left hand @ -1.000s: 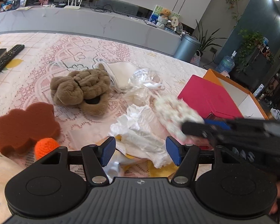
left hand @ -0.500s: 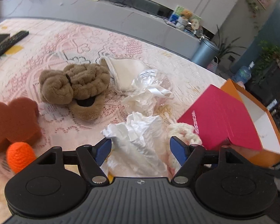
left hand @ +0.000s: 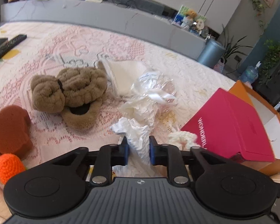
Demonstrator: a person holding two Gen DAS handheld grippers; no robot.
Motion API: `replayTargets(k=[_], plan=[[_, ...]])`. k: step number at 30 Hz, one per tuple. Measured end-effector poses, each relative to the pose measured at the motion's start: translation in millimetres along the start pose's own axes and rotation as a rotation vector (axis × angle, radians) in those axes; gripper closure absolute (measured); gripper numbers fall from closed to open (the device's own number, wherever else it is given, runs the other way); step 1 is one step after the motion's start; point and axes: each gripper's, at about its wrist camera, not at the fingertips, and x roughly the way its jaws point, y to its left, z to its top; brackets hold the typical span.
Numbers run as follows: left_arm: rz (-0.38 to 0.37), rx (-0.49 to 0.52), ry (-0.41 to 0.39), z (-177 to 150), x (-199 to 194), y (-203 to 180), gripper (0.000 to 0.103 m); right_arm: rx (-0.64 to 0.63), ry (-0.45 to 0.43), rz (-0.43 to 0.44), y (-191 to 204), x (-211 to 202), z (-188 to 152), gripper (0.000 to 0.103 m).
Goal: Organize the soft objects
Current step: 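Grasp the white tissue with the left gripper while the right gripper holds the crochet item, then carry both items into the orange box and open both grippers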
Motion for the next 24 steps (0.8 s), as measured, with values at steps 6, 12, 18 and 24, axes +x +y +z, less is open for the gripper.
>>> replayTargets(k=[6,12,18,24], plan=[[-0.036,0.02,-0.111,-1.2,-38.4,-1.4,0.085,0.019,-0.061,0.002,-1.2,-30.8,3.2,0.073],[-0.036,-0.01,-0.209,10.8,-84.9,4.1,0.085,0.079,-0.135,0.015,-7.7,-75.1,2.9,0.075],[-0.05,0.05,-0.315,9.2,-131.9,-14.8,0.085,0.077,-0.244,0.015,-5.9,-122.1,-0.9,0.079],[-0.11,0.146,-0.369,6.4,-158.2,-50.1,0.085,0.066,-0.349,-0.014,-14.7,-166.5,-3.6,0.08]])
